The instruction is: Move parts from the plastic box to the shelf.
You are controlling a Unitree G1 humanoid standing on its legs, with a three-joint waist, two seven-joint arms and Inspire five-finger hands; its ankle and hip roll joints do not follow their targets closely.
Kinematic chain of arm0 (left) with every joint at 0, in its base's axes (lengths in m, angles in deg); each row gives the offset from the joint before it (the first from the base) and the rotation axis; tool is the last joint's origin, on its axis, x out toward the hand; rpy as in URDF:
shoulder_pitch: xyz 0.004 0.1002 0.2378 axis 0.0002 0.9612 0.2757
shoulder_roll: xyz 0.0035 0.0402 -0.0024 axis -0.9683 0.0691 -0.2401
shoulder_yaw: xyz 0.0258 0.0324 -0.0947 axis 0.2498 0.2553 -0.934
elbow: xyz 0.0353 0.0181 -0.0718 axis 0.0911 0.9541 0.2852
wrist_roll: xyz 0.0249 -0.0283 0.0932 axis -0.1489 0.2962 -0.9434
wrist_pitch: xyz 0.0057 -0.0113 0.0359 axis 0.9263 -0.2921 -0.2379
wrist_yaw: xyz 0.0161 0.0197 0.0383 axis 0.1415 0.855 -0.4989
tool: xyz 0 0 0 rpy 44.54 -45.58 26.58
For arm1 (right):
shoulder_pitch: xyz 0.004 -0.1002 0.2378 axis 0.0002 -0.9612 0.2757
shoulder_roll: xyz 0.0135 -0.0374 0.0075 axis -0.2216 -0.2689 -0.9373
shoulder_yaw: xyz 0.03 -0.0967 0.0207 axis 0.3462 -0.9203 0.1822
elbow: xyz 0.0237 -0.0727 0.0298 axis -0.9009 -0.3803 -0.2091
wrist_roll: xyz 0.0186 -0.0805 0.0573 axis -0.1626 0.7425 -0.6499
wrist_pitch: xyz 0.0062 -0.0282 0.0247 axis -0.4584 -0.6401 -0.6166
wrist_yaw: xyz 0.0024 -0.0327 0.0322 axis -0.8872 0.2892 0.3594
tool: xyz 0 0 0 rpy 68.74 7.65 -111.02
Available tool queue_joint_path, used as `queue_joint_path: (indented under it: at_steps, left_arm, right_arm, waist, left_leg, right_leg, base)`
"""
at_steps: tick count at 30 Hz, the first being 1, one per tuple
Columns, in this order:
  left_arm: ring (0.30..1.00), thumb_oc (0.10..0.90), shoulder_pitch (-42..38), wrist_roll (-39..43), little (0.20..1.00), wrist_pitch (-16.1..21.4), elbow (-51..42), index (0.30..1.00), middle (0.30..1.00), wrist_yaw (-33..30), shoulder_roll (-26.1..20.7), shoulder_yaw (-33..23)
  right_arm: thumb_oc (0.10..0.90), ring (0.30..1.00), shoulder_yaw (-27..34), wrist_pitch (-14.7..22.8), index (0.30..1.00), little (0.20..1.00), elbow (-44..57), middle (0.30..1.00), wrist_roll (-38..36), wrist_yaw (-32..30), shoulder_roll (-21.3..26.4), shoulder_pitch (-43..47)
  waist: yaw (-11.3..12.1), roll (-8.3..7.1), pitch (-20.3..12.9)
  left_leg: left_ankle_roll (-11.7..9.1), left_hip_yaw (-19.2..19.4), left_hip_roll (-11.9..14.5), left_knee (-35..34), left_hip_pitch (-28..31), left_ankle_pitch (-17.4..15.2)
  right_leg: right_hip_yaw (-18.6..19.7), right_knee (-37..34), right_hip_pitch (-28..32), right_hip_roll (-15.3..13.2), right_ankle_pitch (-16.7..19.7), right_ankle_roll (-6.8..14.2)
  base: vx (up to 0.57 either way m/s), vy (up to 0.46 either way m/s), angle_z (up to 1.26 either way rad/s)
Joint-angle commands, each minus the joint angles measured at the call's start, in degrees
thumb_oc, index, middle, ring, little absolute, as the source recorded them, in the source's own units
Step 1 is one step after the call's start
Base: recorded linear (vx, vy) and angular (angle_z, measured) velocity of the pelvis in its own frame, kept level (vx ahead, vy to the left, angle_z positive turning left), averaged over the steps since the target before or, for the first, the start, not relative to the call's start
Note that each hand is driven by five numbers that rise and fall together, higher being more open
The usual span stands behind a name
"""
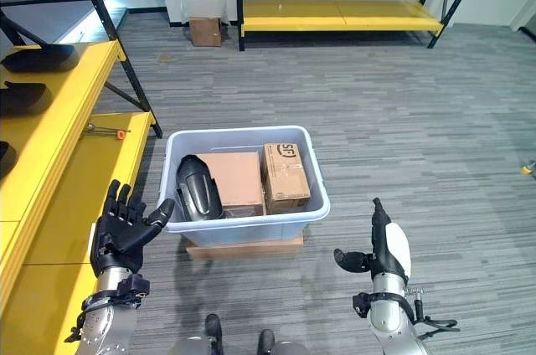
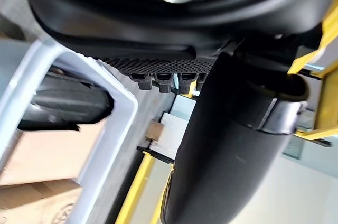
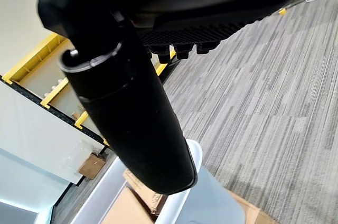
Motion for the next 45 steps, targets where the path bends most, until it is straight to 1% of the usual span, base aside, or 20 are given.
queue_joint_path:
  at_steps: [1, 4, 10, 13, 22, 25, 29, 30, 31, 32, 34, 35, 36, 37, 39, 40, 41, 42, 44, 45]
  left_arm:
    - [1.0, 0.9, -4.1, 0.9, 1.0, 5.5, -6.4, 1.0, 1.0, 4.7, -1.8, -1.8]
    - [1.0, 0.9, -4.2, 0.1, 1.0, 5.6, -6.3, 1.0, 1.0, 5.1, -1.6, -0.6]
    - [1.0, 0.9, -3.5, -0.2, 1.0, 4.5, -6.8, 1.0, 1.0, 4.8, -2.0, -0.9]
    - [1.0, 0.9, -2.9, -0.4, 1.0, 4.3, -7.1, 1.0, 1.0, 6.1, -2.2, -1.5]
    - [1.0, 0.9, -3.3, -0.1, 1.0, 3.6, -6.5, 1.0, 1.0, 7.6, -2.4, -2.0]
    - [1.0, 0.9, -3.8, 0.3, 1.0, 2.9, -6.2, 1.0, 1.0, 7.8, -2.5, -2.3]
    - [1.0, 0.9, -3.8, 0.5, 1.0, -0.8, -5.7, 1.0, 1.0, 10.5, -2.7, -2.4]
    - [1.0, 0.9, -3.5, 2.0, 1.0, -3.4, -5.3, 1.0, 1.0, 10.6, -2.7, -1.9]
    - [1.0, 0.9, -3.4, 2.7, 1.0, -4.4, -5.2, 1.0, 1.0, 10.5, -2.7, -1.8]
    - [1.0, 0.9, -3.5, 3.7, 1.0, -5.0, -4.2, 1.0, 1.0, 10.7, -2.9, -1.5]
    - [1.0, 0.9, -4.1, 4.2, 1.0, -3.6, -3.6, 1.0, 1.0, 11.3, -2.9, -1.4]
    - [1.0, 0.9, -4.6, 4.1, 1.0, -2.9, -3.7, 1.0, 1.0, 12.0, -2.9, -1.2]
    - [1.0, 0.9, -4.8, 4.1, 1.0, -2.6, -3.8, 1.0, 1.0, 12.3, -2.9, -1.1]
    - [1.0, 0.9, -5.1, 3.9, 1.0, -1.9, -4.3, 1.0, 1.0, 10.6, -3.1, -0.4]
    - [1.0, 0.9, -6.1, 3.5, 1.0, -2.2, -3.9, 1.0, 1.0, 8.6, -3.6, 0.0]
    - [1.0, 0.9, -7.5, 2.9, 1.0, -2.4, -3.0, 1.0, 1.0, 7.8, -4.6, 0.0]
    - [1.0, 0.9, -8.0, 2.8, 1.0, -2.4, -2.8, 1.0, 1.0, 7.9, -4.9, 0.1]
    - [1.0, 0.9, -8.4, 2.2, 1.0, -2.4, -2.8, 1.0, 1.0, 8.1, -5.1, 0.3]
    - [1.0, 0.9, -8.5, 1.3, 1.0, -2.3, -2.9, 1.0, 1.0, 8.0, -5.3, 1.0]
    - [1.0, 0.9, -8.4, 1.3, 1.0, -2.3, -2.9, 1.0, 1.0, 8.0, -5.3, 1.0]
  right_arm:
    - [0.9, 1.0, 3.6, 6.0, 1.0, 1.0, 4.5, 1.0, 2.4, -3.2, 2.9, 4.4]
    - [0.9, 1.0, 3.0, 6.6, 1.0, 1.0, 4.5, 1.0, 2.5, -2.6, 2.5, 3.8]
    - [0.9, 1.0, 2.7, 7.3, 1.0, 1.0, 4.6, 1.0, 2.7, -1.9, 1.7, 3.7]
    - [0.9, 1.0, 2.9, 7.6, 1.0, 1.0, 5.3, 1.0, 3.1, -2.1, 1.4, 3.5]
    - [0.9, 1.0, 3.0, 12.2, 1.0, 1.0, 7.1, 1.0, 4.5, -2.0, 1.7, 6.4]
    - [0.9, 1.0, 2.0, 12.9, 1.0, 1.0, 8.0, 1.0, 7.1, -0.5, 1.5, 8.7]
    - [0.9, 1.0, 0.2, 13.5, 1.0, 1.0, 7.8, 1.0, 9.3, 1.0, 1.4, 10.9]
    - [0.9, 1.0, -0.4, 13.4, 1.0, 1.0, 7.4, 1.0, 9.6, 1.8, 1.6, 12.2]
    - [0.9, 1.0, -0.6, 13.6, 1.0, 1.0, 7.3, 1.0, 10.1, 2.1, 1.7, 12.6]
    - [0.9, 1.0, -1.6, 13.9, 1.0, 1.0, 7.0, 1.0, 12.5, 3.4, 1.9, 14.0]
    - [0.9, 1.0, -2.4, 13.7, 1.0, 1.0, 6.6, 1.0, 13.3, 4.0, 1.9, 15.1]
    - [0.9, 1.0, -3.3, 13.7, 1.0, 1.0, 6.1, 1.0, 13.7, 4.7, 2.1, 16.0]
    - [0.9, 1.0, -3.6, 14.0, 1.0, 1.0, 5.9, 1.0, 14.1, 5.2, 2.1, 16.2]
    - [0.9, 1.0, -4.1, 15.8, 1.0, 1.0, 5.1, 1.0, 15.0, 6.7, 2.6, 16.9]
    - [0.9, 1.0, -4.8, 17.5, 1.0, 1.0, 4.6, 1.0, 16.2, 9.7, 3.5, 18.0]
    - [0.9, 1.0, -5.6, 18.1, 1.0, 1.0, 4.9, 1.0, 15.8, 10.2, 4.6, 19.1]
    - [0.9, 1.0, -5.8, 18.0, 1.0, 1.0, 5.1, 1.0, 15.4, 10.5, 4.9, 19.4]
    - [0.9, 1.0, -5.9, 17.6, 1.0, 1.0, 5.4, 1.0, 15.2, 10.8, 5.0, 19.6]
    - [0.9, 1.0, -6.1, 17.0, 1.0, 1.0, 5.3, 1.0, 15.3, 11.4, 4.5, 19.9]
    - [0.9, 1.0, -6.2, 16.9, 1.0, 1.0, 5.3, 1.0, 15.3, 11.4, 4.4, 19.9]
  waist:
    - [-0.6, -0.48, -0.5]
    - [-0.7, -0.98, -0.9]
    - [0.1, -1.61, -1.7]
    - [0.5, -1.74, -2.1]
    - [1.9, -1.88, -3.4]
    - [2.7, -1.77, -3.6]
    - [3.3, -1.9, -3.7]
    - [3.6, -2.04, -3.5]
    - [3.7, -2.04, -3.5]
    - [4.2, -1.73, -3.8]
    - [4.5, -1.38, -3.3]
    - [4.6, -1.11, -3.0]
    - [4.6, -1.07, -2.8]
    - [4.4, -0.76, -2.4]
    - [4.3, -0.99, -1.8]
    - [3.8, -2.12, -1.3]
    - [3.5, -2.65, -1.1]
    - [2.9, -3.62, -1.0]
    - [2.3, -4.18, -0.4]
    - [2.3, -4.13, -0.4]
  left_leg:
    - [-0.7, 2.3, 0.6, -5.1, -1.8, 8.7]
    - [0.5, 3.3, -0.9, -6.3, 1.5, 6.7]
    - [2.6, 2.5, -3.2, -7.9, 4.7, 3.6]
    - [3.1, 2.1, -3.6, -8.2, 5.1, 3.2]
    - [4.6, 0.7, -4.9, -8.8, 5.9, 1.8]
    - [5.5, 0.8, -5.1, -8.7, 6.7, 1.1]
    - [6.9, 0.6, -6.0, -8.6, 8.0, 0.1]
    - [7.6, 0.3, -6.7, -8.4, 8.4, -0.5]
    - [7.8, 0.2, -6.9, -8.4, 8.6, -0.6]
    - [8.4, 0.4, -7.1, -8.5, 9.2, -1.8]
    - [9.3, 1.4, -7.0, -8.3, 9.3, -1.6]
    - [9.6, 1.2, -7.0, -8.3, 10.0, -1.9]
    - [9.7, 1.1, -7.0, -8.4, 10.3, -2.1]
    - [9.0, 1.0, -6.2, -8.8, 11.4, -2.0]
    - [7.9, 0.3, -5.0, -8.8, 12.1, -2.2]
    - [6.7, -0.9, -4.0, -8.8, 12.9, -2.8]
    - [6.3, -1.3, -3.9, -8.8, 13.2, -3.3]
    - [6.1, -2.2, -3.9, -8.8, 13.5, -4.2]
    - [5.8, -3.9, -3.1, -8.8, 15.1, -6.2]
    - [5.8, -4.0, -3.0, -8.8, 15.2, -6.3]
  right_leg:
    - [-2.8, -10.9, 8.3, -0.1, 5.8, 4.6]
    - [-3.6, -11.3, 9.5, -0.6, 5.4, 5.1]
    - [-4.3, -10.8, 9.4, -0.8, 4.8, 5.8]
    - [-4.6, -10.3, 9.0, -0.8, 4.8, 5.8]
    - [-5.4, -6.9, 8.5, -1.1, 3.0, 6.2]
    - [-6.8, -3.2, 7.9, -1.6, 1.7, 6.7]
    - [-7.4, 3.4, 5.9, -3.0, 3.0, 8.3]
    - [-7.7, 7.1, 5.1, -3.7, 3.7, 9.3]
    - [-7.8, 8.4, 4.6, -3.9, 4.1, 9.7]
    - [-8.8, 14.1, 3.8, -4.5, 4.6, 11.2]
    - [-10.4, 20.3, 1.6, -5.9, 6.0, 11.9]
    - [-10.8, 24.6, -0.8, -7.1, 7.8, 12.6]
    - [-10.6, 25.7, -1.8, -7.5, 8.5, 12.8]
    - [-11.3, 24.3, -3.4, -9.1, 9.4, 12.6]
    - [-11.6, 18.0, -3.8, -10.6, 10.9, 12.5]
    - [-10.6, 6.8, -4.3, -11.5, 13.9, 13.0]
    - [-9.9, 2.4, -4.6, -11.8, 15.5, 13.5]
    - [-8.3, -2.5, -5.9, -12.8, 19.4, 14.7]
    - [-5.3, -5.6, -8.4, -14.6, 24.0, 16.4]
    - [-5.2, -5.7, -8.5, -14.6, 24.1, 16.5]
  base:
    - [0.17, 0.132, 0.07]
    - [0.18, 0.124, -0.19]
    - [0.09, 0.051, -0.05]
    - [0.07, 0.037, 0.08]
    - [0.09, 0.066, 0.01]
    - [0.08, 0.122, -0.02]
    - [0.06, 0.131, -0.02]
    - [0.04, 0.125, 0.05]
    - [0.09, 0.19, -0.01]
    - [0.02, 0.162, -0.04]
    - [-0.01, 0.144, -0.06]
    - [0.04, 0.097, -0.09]
    - [0.06, 0.054, -0.05]
    - [0.06, -0.049, -0.02]
    - [0.07, -0.253, -0.05]
    - [0.08, -0.427, -0.13]
    - [0.11, -0.503, -0.08]
    - [0.11, -0.324, 0.04]
    - [0.16, -0.286, 0.25]
    - [0.24, -0.32, 0.45]
